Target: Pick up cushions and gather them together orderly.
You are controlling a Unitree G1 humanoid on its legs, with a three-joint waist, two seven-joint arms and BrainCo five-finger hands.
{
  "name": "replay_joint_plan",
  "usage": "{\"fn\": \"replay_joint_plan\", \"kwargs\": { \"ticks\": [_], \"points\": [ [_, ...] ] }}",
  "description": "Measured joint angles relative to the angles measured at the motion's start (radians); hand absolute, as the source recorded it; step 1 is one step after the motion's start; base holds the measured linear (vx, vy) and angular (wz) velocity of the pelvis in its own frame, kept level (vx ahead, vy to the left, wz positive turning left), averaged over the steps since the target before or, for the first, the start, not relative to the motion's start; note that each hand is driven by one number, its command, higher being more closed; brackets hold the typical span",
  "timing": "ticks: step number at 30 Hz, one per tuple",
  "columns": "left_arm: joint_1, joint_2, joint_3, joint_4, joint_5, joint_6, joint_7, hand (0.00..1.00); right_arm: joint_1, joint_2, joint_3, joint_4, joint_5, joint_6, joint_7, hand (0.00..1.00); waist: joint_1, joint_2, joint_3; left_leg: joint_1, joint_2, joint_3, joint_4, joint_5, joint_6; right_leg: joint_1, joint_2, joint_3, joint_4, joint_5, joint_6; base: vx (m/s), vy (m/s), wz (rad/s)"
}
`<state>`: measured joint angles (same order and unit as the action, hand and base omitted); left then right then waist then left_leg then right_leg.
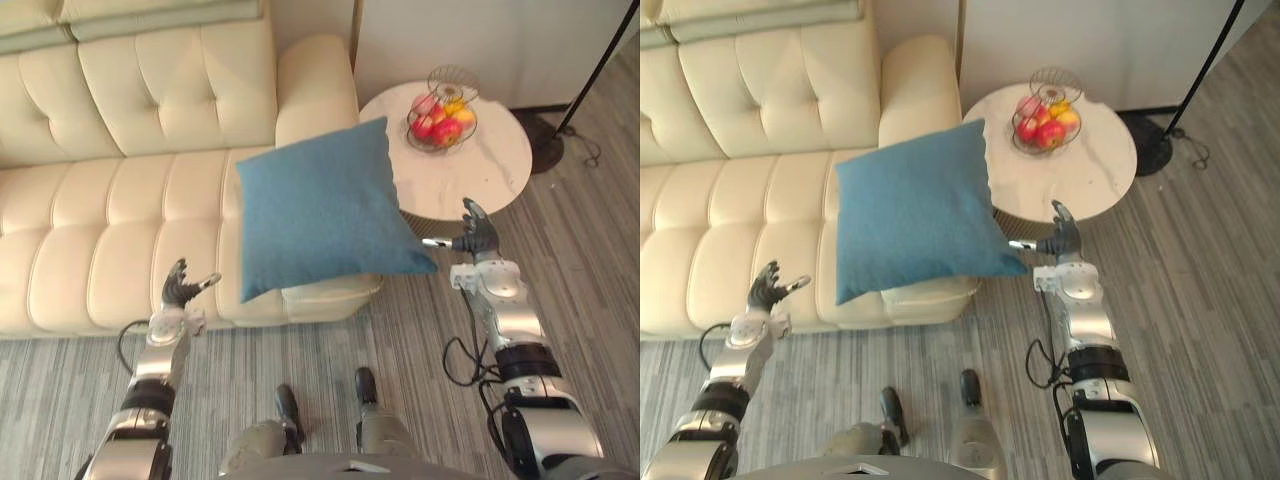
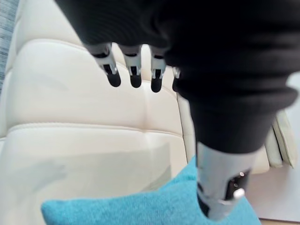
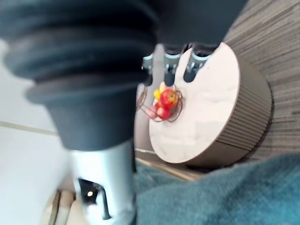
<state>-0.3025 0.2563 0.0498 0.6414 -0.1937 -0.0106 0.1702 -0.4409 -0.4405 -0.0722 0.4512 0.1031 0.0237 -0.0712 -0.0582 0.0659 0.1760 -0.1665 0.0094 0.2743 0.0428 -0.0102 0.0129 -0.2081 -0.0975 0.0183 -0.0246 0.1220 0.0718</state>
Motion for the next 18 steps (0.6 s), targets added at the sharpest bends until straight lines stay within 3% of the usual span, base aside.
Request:
{"fn": "replay_joint_plan", "kwargs": {
  "ticks": [5, 7, 14, 15, 18],
  "points": [
    [-0.145, -0.001, -0.084, 0.061, 0.0, 0.0, 0.019, 0.0, -0.144, 0.005, 0.103, 0.012, 0.028, 0.001, -0.006, 0.0, -0.007, 0.002, 0.052, -0.037, -0.01, -0.001, -0.042, 0.058, 0.007, -0.049, -0.002, 0.009, -0.013, 0.038, -0.004, -0.14, -0.017, 0.01],
    [-0.201, -0.001, -0.112, 0.088, 0.0, 0.001, 0.032, 0.0, -0.22, 0.039, 0.145, 0.054, 0.028, 0.002, -0.006, 0.0, -0.01, 0.002, 0.067, -0.047, -0.017, 0.001, -0.09, 0.1, 0.008, -0.078, -0.002, 0.02, -0.023, 0.052, -0.005, -0.13, -0.026, -0.02],
    [-0.332, -0.005, -0.172, 0.154, -0.001, 0.002, 0.067, 0.0, -0.354, 0.1, 0.236, 0.125, 0.06, 0.005, -0.043, 0.0, -0.011, 0.001, 0.132, -0.086, -0.016, 0.007, -0.12, 0.157, 0.007, -0.133, 0.004, 0.027, -0.026, 0.086, -0.01, -0.05, -0.012, -0.01],
    [-0.345, -0.008, -0.176, 0.162, -0.001, 0.005, 0.068, 1.0, -0.367, 0.103, 0.242, 0.134, 0.06, 0.007, -0.046, 1.0, -0.011, 0.001, 0.135, -0.095, -0.016, 0.009, -0.12, 0.16, 0.008, -0.142, 0.003, 0.028, -0.025, 0.09, -0.01, -0.03, -0.001, -0.03],
    [-0.412, -0.014, -0.199, 0.195, -0.002, 0.01, 0.087, 1.0, -0.427, 0.119, 0.285, 0.155, 0.06, 0.011, -0.05, 1.0, -0.012, -0.001, 0.154, -0.128, -0.015, 0.017, -0.121, 0.171, 0.004, -0.178, 0.004, 0.032, -0.025, 0.107, -0.011, -0.02, -0.003, -0.02]
  ]
}}
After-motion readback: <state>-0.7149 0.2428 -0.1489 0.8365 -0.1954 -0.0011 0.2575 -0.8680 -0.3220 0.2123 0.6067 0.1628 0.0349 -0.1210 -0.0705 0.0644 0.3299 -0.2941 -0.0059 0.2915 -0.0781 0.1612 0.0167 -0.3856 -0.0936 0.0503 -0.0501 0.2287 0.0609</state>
